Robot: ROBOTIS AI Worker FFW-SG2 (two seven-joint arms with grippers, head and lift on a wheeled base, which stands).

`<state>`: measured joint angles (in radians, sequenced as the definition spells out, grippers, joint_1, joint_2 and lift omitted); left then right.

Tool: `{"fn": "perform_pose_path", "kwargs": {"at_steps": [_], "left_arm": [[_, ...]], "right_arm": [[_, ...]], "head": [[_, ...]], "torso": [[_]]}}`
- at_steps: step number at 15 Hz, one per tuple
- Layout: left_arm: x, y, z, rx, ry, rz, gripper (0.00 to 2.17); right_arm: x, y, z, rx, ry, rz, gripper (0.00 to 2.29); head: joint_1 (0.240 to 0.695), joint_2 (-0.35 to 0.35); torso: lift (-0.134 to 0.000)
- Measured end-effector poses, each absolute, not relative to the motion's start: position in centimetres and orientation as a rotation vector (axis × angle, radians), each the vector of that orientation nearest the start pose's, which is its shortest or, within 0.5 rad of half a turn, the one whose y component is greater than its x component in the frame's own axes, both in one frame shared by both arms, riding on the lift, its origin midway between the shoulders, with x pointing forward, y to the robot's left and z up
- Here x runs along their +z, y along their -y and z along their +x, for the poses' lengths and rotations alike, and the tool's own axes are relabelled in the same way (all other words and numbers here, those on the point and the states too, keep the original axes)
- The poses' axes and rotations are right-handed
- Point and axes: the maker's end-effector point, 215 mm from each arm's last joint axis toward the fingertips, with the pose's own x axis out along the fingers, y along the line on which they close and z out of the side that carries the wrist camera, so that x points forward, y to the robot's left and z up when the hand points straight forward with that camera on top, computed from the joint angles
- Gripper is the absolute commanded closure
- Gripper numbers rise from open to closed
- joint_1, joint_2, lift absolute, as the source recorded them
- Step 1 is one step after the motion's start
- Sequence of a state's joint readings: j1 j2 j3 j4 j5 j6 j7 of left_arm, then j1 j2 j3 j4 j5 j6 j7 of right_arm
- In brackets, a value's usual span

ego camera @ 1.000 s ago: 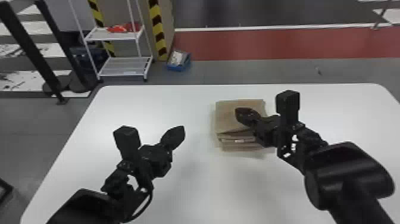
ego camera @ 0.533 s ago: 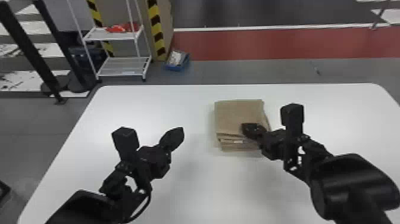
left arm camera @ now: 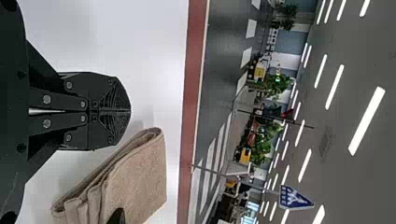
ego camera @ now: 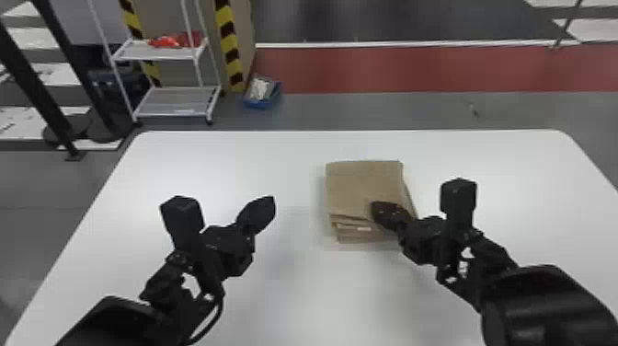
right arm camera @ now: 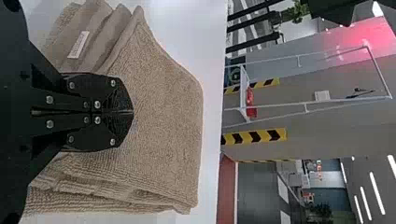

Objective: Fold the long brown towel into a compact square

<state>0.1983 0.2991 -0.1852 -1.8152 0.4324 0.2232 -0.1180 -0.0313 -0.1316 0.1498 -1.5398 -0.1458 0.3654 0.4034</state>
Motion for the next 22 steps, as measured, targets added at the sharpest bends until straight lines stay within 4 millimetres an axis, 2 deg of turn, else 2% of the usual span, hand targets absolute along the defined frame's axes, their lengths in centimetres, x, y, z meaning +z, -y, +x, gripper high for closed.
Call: {"fn": "perform_pose_path", "kwargs": {"at_steps": [3,5,6,7,8,9,10,11,12,15,17,19,22], "left_arm": [[-39.7,-14.9,50.5,-0.379,-0.246,-0.166,2.15],[-39.6,-14.9,50.3,-0.378,-0.244,-0.165,2.15],[-39.4,-14.9,50.3,-0.376,-0.241,-0.165,2.15],[-39.0,-14.9,50.4,-0.371,-0.236,-0.164,2.08],[-38.7,-14.8,50.4,-0.367,-0.230,-0.161,1.91],[-38.2,-14.8,50.5,-0.359,-0.222,-0.158,1.64],[-37.6,-14.8,50.7,-0.349,-0.210,-0.153,0.98],[-36.6,-15.0,51.0,-0.336,-0.191,-0.144,0.16],[-35.8,-15.1,51.3,-0.326,-0.173,-0.125,0.00],[-33.3,-16.0,52.6,-0.252,-0.106,-0.042,0.01],[-32.5,-16.0,53.3,-0.220,-0.074,-0.016,0.02],[-32.5,-16.2,54.2,-0.170,-0.043,-0.003,0.02],[-31.2,-16.6,54.6,-0.094,0.054,-0.008,0.02]], "right_arm": [[-45.3,10.7,54.3,0.543,-0.390,0.068,2.02],[-44.0,10.8,54.1,0.543,-0.364,0.080,1.99],[-42.8,11.0,54.1,0.539,-0.342,0.087,1.87],[-41.4,11.4,54.1,0.533,-0.311,0.098,1.56],[-39.7,12.3,54.1,0.521,-0.275,0.110,1.07],[-38.3,13.4,54.1,0.504,-0.237,0.117,0.59],[-37.0,15.2,54.2,0.478,-0.203,0.114,0.16],[-36.0,17.4,54.4,0.448,-0.179,0.101,0.06],[-35.4,19.3,54.6,0.419,-0.168,0.089,0.06],[-33.2,26.2,55.2,0.290,-0.130,0.057,0.04],[-32.7,29.0,54.9,0.220,-0.113,0.037,0.04],[-32.7,29.6,54.1,0.202,-0.101,0.028,0.04],[-32.7,29.4,51.6,0.185,-0.073,0.031,0.07]], "head": [[0.695,0.044],[0.695,0.044],[0.695,0.043],[0.695,0.040],[0.695,0.035],[0.695,0.014],[0.695,-0.002],[0.695,-0.016],[0.695,-0.034],[0.695,-0.102],[0.695,-0.127],[0.695,-0.135],[0.695,-0.132]], "torso": [[-0.124],[-0.124],[-0.124],[-0.124],[-0.124],[-0.124],[-0.124],[-0.124],[-0.124],[-0.124],[-0.124],[-0.124],[-0.124]]}}
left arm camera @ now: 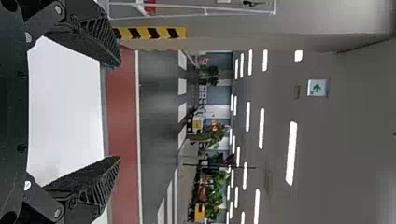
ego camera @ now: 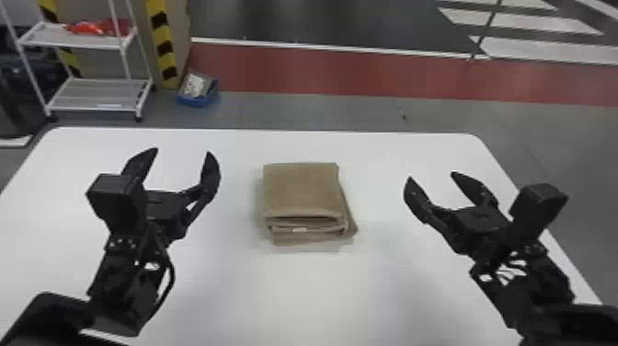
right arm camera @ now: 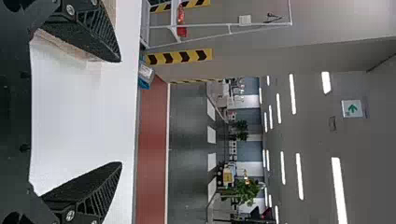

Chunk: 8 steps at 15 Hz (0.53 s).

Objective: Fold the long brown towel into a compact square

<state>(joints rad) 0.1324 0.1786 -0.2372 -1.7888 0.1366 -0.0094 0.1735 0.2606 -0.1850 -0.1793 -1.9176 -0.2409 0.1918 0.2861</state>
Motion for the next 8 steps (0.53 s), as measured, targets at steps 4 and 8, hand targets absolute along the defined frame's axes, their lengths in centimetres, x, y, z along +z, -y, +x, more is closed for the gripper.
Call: {"fn": "perform_pose_path", "kwargs": {"at_steps": [4,8], "left_arm": [[-32.2,-18.9,54.0,-0.054,0.039,-0.022,0.03],[-33.7,-20.2,54.1,-0.059,-0.028,-0.038,0.03]], "right_arm": [[-32.9,30.8,49.2,0.158,-0.076,0.019,0.08],[-32.8,31.5,49.0,0.148,-0.076,0.013,0.08]], "head": [[0.695,-0.127],[0.695,-0.122]], "torso": [[-0.124],[-0.124]]}}
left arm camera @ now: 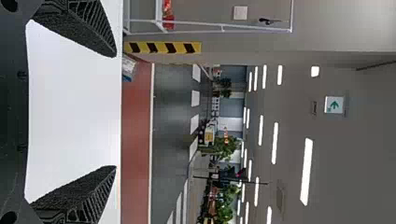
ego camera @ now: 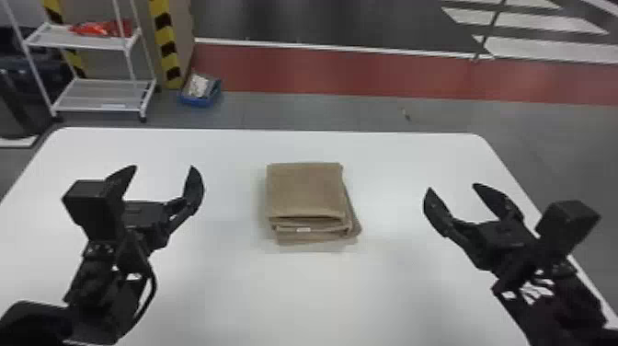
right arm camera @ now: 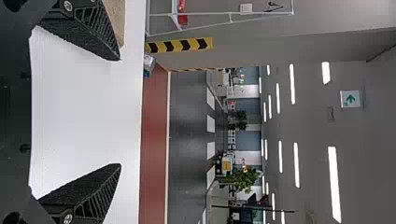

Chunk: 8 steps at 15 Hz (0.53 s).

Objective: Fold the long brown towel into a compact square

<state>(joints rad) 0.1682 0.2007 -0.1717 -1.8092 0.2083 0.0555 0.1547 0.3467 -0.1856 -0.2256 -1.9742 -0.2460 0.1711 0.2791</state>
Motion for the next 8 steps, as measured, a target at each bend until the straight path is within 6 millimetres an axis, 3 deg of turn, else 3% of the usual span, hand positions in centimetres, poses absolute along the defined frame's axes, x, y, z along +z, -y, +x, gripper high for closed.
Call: {"fn": "perform_pose_path", "kwargs": {"at_steps": [8], "left_arm": [[-33.23,-20.94,54.37,-0.046,-0.045,-0.032,0.03]], "right_arm": [[-32.43,31.96,48.42,0.141,-0.075,-0.003,0.08]], "head": [[0.695,-0.119]], "torso": [[-0.124]]}}
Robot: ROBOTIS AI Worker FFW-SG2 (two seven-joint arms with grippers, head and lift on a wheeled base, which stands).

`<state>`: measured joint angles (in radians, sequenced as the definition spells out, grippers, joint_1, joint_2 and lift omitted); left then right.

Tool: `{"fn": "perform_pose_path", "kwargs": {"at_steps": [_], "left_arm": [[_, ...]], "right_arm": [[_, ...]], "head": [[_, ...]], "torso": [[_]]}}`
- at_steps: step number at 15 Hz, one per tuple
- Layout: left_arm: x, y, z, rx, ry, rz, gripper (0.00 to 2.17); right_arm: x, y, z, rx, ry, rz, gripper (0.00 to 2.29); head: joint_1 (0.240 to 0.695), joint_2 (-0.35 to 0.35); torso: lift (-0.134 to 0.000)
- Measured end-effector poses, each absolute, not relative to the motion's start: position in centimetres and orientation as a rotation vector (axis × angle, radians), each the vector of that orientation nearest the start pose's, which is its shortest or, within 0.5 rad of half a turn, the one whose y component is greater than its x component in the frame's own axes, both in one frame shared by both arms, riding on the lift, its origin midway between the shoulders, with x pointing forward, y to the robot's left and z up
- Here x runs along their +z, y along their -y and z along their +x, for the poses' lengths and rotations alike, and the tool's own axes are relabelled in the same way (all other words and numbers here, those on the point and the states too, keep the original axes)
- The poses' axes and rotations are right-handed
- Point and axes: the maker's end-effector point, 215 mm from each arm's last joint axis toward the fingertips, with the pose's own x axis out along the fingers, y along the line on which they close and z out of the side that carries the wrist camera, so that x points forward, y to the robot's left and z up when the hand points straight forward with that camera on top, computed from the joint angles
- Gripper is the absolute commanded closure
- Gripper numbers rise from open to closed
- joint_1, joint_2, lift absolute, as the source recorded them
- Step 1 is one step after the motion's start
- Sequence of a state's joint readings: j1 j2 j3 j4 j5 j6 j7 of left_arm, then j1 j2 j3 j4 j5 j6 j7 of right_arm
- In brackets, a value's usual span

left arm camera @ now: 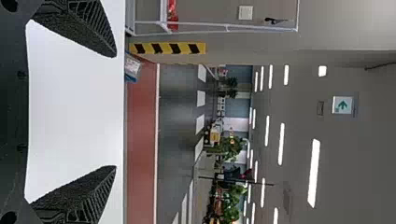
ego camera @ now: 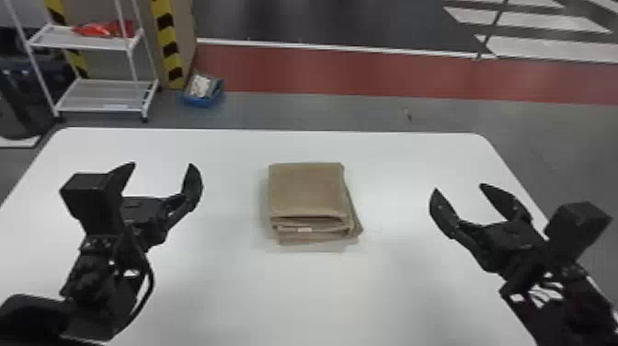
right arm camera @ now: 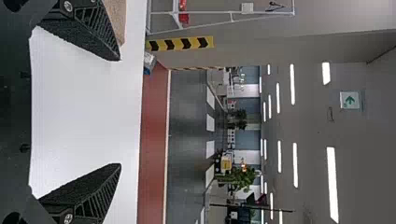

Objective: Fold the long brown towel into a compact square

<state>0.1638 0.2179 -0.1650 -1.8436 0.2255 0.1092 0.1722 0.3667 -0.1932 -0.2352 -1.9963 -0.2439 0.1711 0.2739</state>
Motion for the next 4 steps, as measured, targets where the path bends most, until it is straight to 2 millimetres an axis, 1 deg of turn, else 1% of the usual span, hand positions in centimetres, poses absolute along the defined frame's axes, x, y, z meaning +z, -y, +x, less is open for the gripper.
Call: {"fn": "perform_pose_path", "kwargs": {"at_steps": [4], "left_arm": [[-32.4,-22.9,53.9,-0.008,-0.018,-0.032,0.03]], "right_arm": [[-32.1,32.0,47.8,0.141,-0.069,-0.008,0.09]], "head": [[0.695,-0.101]], "torso": [[-0.124]]}}
